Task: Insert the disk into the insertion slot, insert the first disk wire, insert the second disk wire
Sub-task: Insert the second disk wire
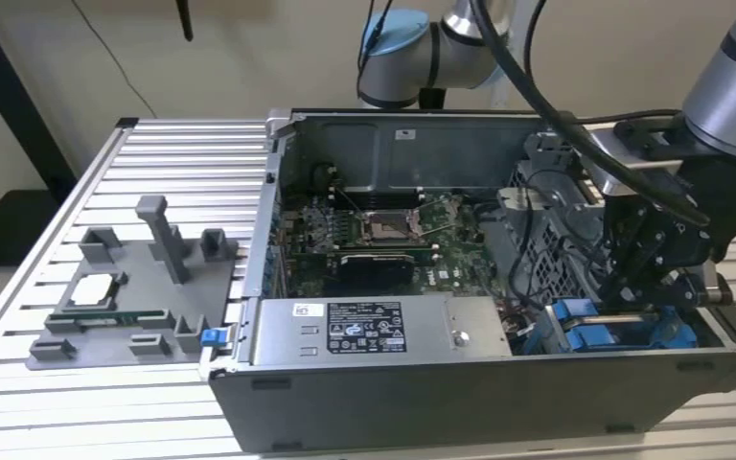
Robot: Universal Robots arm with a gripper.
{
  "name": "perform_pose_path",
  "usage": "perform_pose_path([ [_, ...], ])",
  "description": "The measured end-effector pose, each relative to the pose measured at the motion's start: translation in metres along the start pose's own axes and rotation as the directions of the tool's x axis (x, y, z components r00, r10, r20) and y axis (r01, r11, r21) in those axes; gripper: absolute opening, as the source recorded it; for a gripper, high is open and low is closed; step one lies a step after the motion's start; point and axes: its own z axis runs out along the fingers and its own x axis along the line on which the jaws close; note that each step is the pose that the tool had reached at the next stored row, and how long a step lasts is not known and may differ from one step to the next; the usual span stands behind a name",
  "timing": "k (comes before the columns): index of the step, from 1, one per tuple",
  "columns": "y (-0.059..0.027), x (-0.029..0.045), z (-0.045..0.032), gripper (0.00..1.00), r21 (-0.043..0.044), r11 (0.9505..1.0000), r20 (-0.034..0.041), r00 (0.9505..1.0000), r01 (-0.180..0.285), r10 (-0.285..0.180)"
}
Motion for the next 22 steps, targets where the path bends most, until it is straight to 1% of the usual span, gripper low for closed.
perform_pose_path([
  [3, 0.001, -0.0023, 0.0015, 0.0, 0.0005, 1.0, -0.0034, 1.0, -0.002, 0.002],
  [5, 0.0011, -0.0039, 0.0028, 0.0, 0.0008, 1.0, -0.0096, 0.9999, -0.004, 0.004],
  [6, 0.0011, -0.0045, 0.0031, 0.0, 0.0009, 1.0, -0.0106, 0.9999, -0.005, 0.006],
  [7, 0.0011, -0.0049, 0.0038, 0.0, 0.0009, 1.0, -0.0086, 0.9999, -0.006, 0.006],
  [8, 0.0011, -0.0049, 0.0038, 1.0, 0.0009, 1.0, -0.0092, 0.9999, -0.006, 0.006],
  [11, 0.0011, -0.0051, 0.0001, 1.0, -0.0012, 1.0, -0.0099, 0.9999, -0.006, 0.006],
  [14, 0.001, -0.0053, -0.0067, 1.0, -0.0078, 0.9999, -0.0106, 0.9999, -0.006, 0.006],
  [18, -0.0006, -0.0063, -0.0067, 1.0, -0.0088, 0.9999, -0.0104, 0.9999, -0.006, 0.006],
  [22, -0.0042, -0.0077, -0.0054, 1.0, -0.0088, 0.9999, -0.0104, 0.9999, -0.006, 0.006],
])
